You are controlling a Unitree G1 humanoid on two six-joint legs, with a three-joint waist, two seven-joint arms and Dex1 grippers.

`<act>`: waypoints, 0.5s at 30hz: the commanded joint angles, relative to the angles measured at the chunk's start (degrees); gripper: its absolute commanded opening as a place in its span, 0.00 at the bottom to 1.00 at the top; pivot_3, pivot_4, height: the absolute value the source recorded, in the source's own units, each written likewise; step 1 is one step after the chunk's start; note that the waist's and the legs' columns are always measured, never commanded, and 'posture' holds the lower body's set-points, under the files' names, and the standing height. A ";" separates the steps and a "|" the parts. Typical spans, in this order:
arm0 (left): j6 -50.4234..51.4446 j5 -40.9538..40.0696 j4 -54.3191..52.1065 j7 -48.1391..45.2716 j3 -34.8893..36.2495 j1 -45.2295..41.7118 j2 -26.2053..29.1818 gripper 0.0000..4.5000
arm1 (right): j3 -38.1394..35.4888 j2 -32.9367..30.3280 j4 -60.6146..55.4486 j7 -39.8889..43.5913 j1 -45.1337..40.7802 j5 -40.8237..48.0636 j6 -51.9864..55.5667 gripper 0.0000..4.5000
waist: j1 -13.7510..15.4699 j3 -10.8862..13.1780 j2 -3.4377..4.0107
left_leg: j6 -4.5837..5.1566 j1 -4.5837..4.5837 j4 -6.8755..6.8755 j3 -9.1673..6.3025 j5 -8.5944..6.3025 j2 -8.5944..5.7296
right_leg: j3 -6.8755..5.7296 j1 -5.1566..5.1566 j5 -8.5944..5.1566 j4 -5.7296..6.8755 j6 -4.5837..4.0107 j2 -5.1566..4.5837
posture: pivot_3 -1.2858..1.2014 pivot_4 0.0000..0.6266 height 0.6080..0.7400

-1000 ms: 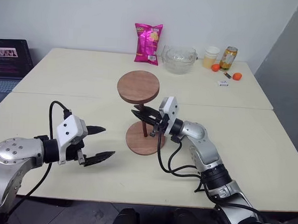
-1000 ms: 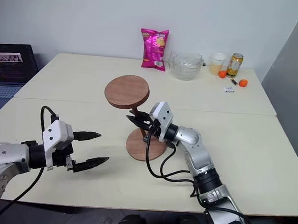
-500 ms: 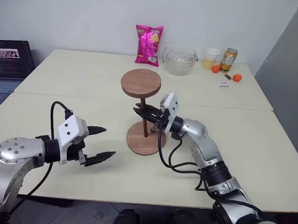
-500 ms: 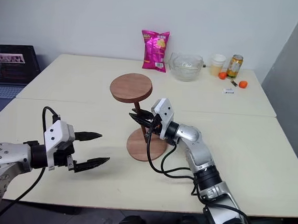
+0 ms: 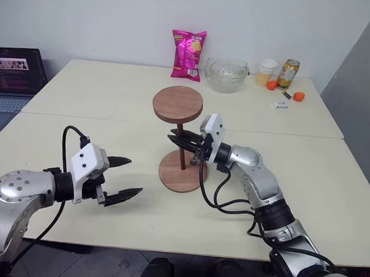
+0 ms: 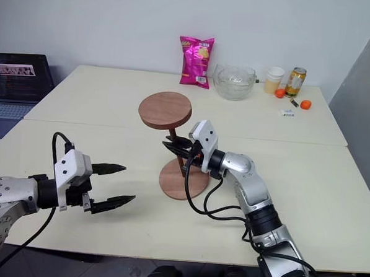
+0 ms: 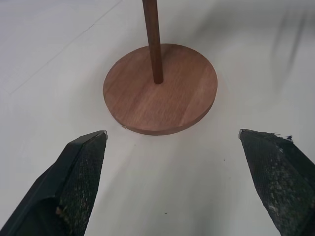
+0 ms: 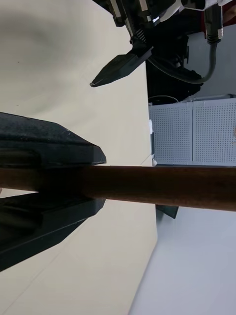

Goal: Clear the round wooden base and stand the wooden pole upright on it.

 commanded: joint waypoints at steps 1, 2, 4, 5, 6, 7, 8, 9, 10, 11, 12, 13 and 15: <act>-1.36 0.16 0.04 -0.05 0.31 -0.56 0.21 1.00 | 1.79 -1.70 3.01 -0.18 2.30 -2.31 5.46 0.06 | 0.00 0.00 0.01 | 0.00 0.00 -0.01 0.00 0.00 0.00 | 0.00 0.00 0.00 -0.01 0.00 0.00 | 0.52 0.24 1.00; -1.44 0.21 0.01 0.00 0.23 -0.54 0.16 1.00 | 1.58 -1.64 2.81 -0.30 2.37 -1.98 6.01 0.06 | 0.00 0.01 0.01 | 0.00 0.00 -0.01 0.00 0.00 0.00 | 0.00 0.00 0.00 -0.01 0.00 0.00 | 0.52 0.24 1.00; -1.58 0.28 0.00 0.07 0.11 -0.52 0.11 1.00 | 1.39 -1.64 2.44 -0.24 2.45 -1.53 6.69 0.06 | 0.00 0.01 0.02 | 0.00 0.00 -0.01 0.00 0.00 0.00 | 0.00 0.00 0.00 -0.01 -0.01 -0.01 | 0.52 0.24 1.00; -1.68 0.36 0.09 0.08 0.04 -0.52 0.10 1.00 | 1.36 -1.69 2.29 0.00 2.49 -1.42 6.57 0.06 | 0.00 0.02 0.02 | 0.00 0.00 -0.02 0.00 0.00 0.00 | 0.00 -0.01 0.00 -0.02 -0.01 -0.01 | 0.52 0.24 1.00; -1.76 0.42 0.17 0.08 -0.01 -0.51 0.10 1.00 | 1.30 -1.68 2.21 0.03 2.50 -1.38 6.56 0.06 | 0.00 0.02 0.03 | 0.00 0.00 -0.02 0.00 0.00 0.00 | 0.00 -0.01 -0.01 -0.02 -0.01 -0.01 | 0.52 0.24 1.00; -1.83 0.46 0.24 0.07 -0.07 -0.51 0.12 1.00 | 1.22 -1.64 2.14 -0.06 2.54 -1.36 6.59 0.06 | 0.00 0.02 0.02 | 0.00 -0.01 -0.03 0.00 0.00 0.00 | 0.00 -0.01 -0.01 -0.03 -0.01 -0.01 | 0.52 0.24 1.00; -1.88 0.48 0.29 0.07 -0.10 -0.51 0.13 1.00 | 1.15 -1.60 2.09 -0.17 2.57 -1.34 6.65 0.06 | 0.00 0.03 0.03 | 0.00 -0.02 -0.03 0.00 0.00 0.00 | 0.00 -0.02 -0.01 -0.04 -0.01 -0.01 | 0.52 0.24 1.00; -1.90 0.50 0.33 0.06 -0.13 -0.51 0.15 1.00 | 1.06 -1.53 2.04 -0.36 2.61 -1.38 6.52 0.06 | 0.00 0.03 0.03 | 0.00 -0.02 -0.04 0.00 0.00 0.00 | -0.01 -0.02 -0.01 -0.05 -0.02 -0.01 | 0.52 0.24 1.00; -1.91 0.52 0.36 0.06 -0.15 -0.51 0.15 1.00 | 1.01 -1.48 2.01 -0.47 2.65 -1.41 6.40 0.06 | 0.00 0.04 0.04 | 0.00 -0.03 -0.05 0.00 0.00 0.00 | -0.01 -0.03 -0.01 -0.07 -0.02 -0.01 | 0.52 0.24 1.00; -1.97 0.61 0.42 0.01 -0.19 -0.50 0.20 1.00 | 0.86 -1.37 1.91 -0.38 2.63 -1.20 6.21 0.13 | 0.00 0.04 0.04 | 0.00 -0.03 -0.06 0.00 0.00 0.00 | -0.01 -0.03 -0.01 -0.08 -0.02 -0.01 | 0.52 0.24 1.00; -1.99 0.65 0.48 -0.04 -0.22 -0.53 0.23 1.00 | 0.49 -1.10 1.68 -0.24 2.65 -0.57 6.36 0.21 | 0.00 0.05 -0.03 | 0.00 -0.04 -0.07 0.00 0.00 0.00 | -0.01 -0.03 -0.01 -0.10 -0.02 -0.01 | 0.52 0.24 1.00; -1.98 0.64 0.44 -0.08 -0.18 -0.49 0.26 1.00 | 0.22 -0.94 1.38 -0.13 2.71 -0.11 6.62 0.27 | 0.01 0.15 -0.12 | 0.00 -0.05 -0.10 -0.01 0.00 0.00 | -0.02 -0.03 -0.01 -0.13 -0.02 -0.01 | 0.52 0.24 1.00; -2.05 0.72 0.45 -0.15 -0.18 -0.50 0.33 1.00 | -0.05 -0.78 0.81 0.44 2.80 0.43 6.69 0.35 | 0.02 0.67 -0.35 | 0.00 -0.10 -0.09 -0.02 0.00 0.01 | -0.04 -0.08 -0.01 -0.12 -0.03 -0.02 | 0.52 0.24 1.00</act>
